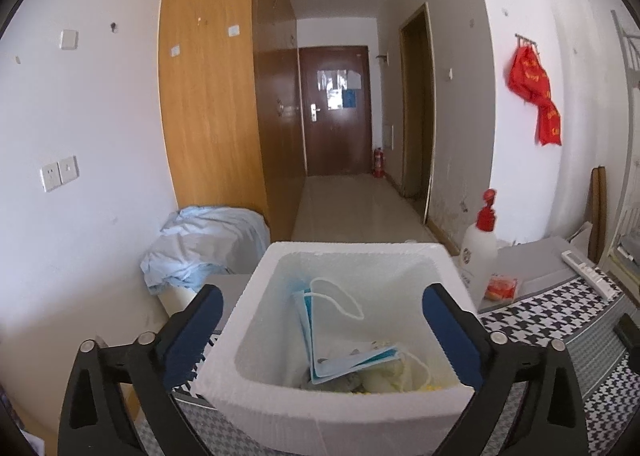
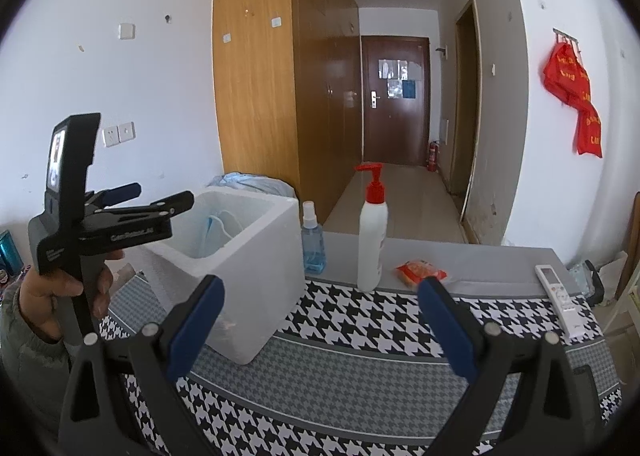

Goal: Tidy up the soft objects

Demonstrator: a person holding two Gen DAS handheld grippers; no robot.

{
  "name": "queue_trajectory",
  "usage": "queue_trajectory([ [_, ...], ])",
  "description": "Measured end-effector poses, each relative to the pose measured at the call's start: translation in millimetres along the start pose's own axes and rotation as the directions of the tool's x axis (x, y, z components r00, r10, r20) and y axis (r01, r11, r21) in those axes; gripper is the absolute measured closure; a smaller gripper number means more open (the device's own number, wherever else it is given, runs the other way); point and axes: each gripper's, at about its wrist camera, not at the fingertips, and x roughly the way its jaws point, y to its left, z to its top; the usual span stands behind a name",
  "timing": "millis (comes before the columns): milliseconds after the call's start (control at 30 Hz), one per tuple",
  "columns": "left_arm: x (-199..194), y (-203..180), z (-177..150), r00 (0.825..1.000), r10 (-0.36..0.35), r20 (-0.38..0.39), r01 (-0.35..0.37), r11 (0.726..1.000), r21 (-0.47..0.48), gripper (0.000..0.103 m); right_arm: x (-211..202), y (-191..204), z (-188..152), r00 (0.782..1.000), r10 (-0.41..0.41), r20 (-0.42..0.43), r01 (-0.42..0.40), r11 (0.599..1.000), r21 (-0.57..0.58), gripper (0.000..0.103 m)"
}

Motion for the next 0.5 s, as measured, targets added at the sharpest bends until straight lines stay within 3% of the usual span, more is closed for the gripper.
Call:
queue_trajectory([
  [500,-89,-7,-7,0.992,-0.031,0.121,0.029,0.999,0.014,0.001,-49,8,-10,0.997,0.033,0.068,-0.033,0.999,0.007,0.001],
])
